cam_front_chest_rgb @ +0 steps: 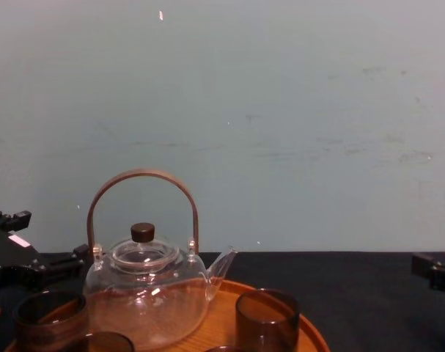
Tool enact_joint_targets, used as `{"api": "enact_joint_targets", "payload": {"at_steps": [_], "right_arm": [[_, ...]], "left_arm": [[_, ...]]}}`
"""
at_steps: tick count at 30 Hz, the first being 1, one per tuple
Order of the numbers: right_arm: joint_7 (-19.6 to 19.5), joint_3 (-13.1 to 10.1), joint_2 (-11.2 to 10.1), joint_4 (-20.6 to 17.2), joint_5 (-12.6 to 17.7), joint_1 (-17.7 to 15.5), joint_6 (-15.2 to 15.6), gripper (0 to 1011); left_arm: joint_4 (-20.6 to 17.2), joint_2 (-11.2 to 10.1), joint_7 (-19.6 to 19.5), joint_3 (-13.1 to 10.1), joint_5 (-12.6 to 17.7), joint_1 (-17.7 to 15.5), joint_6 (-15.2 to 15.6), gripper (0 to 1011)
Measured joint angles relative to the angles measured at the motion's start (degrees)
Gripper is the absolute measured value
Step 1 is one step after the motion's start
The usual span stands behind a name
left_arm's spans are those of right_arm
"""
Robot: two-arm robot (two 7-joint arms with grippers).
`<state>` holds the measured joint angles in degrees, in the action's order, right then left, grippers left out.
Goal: Pick up the glass from the table and place it on the tray.
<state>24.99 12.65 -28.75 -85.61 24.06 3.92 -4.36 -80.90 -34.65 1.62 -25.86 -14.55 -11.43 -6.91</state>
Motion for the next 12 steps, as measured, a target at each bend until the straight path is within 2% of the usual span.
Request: {"api": "enact_joint_targets", "payload": {"at_steps": [12], "right_arm": [[0.1, 0.1, 0.0, -0.1, 0.0, 0.1, 0.0, 1002]], "left_arm": [[0.0, 0.0, 0.0, 0.0, 0.0, 0.0, 0.0, 1001]]}}
